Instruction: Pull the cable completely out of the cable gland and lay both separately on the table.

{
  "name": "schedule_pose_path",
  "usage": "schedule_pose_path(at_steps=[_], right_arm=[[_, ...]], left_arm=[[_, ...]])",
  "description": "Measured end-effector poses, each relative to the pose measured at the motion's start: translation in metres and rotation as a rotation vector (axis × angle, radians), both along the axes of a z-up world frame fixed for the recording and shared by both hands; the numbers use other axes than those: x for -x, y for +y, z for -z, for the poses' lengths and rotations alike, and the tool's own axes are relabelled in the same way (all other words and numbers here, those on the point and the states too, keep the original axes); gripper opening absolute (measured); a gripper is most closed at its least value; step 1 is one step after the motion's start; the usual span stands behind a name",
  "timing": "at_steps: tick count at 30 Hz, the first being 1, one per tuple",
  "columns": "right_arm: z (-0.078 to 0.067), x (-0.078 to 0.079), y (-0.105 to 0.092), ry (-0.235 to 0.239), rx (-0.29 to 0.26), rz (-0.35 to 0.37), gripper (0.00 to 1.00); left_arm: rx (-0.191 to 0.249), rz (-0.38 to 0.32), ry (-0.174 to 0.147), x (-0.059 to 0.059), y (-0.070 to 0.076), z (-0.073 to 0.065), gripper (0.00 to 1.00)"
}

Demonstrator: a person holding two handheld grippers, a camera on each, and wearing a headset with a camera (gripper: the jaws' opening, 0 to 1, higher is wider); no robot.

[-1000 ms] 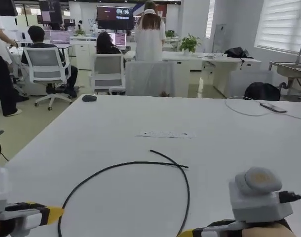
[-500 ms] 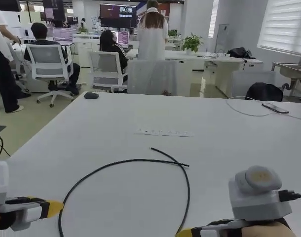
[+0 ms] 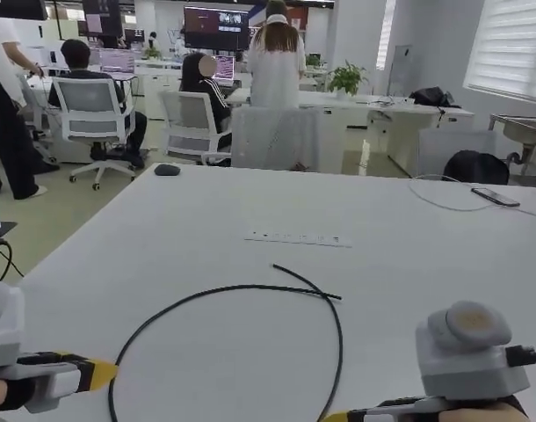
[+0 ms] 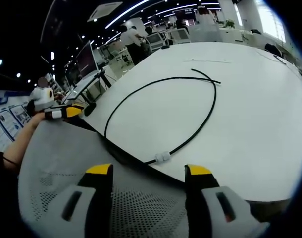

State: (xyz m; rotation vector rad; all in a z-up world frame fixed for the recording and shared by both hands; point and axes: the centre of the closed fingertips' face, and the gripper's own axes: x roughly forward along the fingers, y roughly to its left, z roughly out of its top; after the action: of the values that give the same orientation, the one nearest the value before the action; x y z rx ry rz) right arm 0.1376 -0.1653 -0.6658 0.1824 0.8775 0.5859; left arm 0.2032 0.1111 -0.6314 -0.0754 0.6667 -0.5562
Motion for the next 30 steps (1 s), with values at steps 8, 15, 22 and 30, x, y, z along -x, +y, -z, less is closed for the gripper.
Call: schedule_pose_path(at_steps=[8, 15, 22, 30], right_arm=[[0.0006, 0.0003, 0.0007, 0.005, -0.002, -0.002, 0.61], [0.0009, 0.0006, 0.0014, 0.007, -0.004, -0.005, 0.61], [0.0005, 0.0009, 0.0021, 0.008, -0.01, -0.004, 0.61], [0.0004, 0.0007, 0.0022, 0.007, -0.017, 0.004, 0.61]], left_arm=[[-0.003, 0.008, 0.01, 0.0014, -0.0003, 0.0016, 0.26], [-0.001, 0.005, 0.011, 0.0013, 0.0003, 0.0015, 0.26], [-0.003, 0.003, 0.012, 0.0016, 0.001, 0.0017, 0.28], [0.005, 0.003, 0.008, 0.0016, 0.0004, 0.0008, 0.29]])
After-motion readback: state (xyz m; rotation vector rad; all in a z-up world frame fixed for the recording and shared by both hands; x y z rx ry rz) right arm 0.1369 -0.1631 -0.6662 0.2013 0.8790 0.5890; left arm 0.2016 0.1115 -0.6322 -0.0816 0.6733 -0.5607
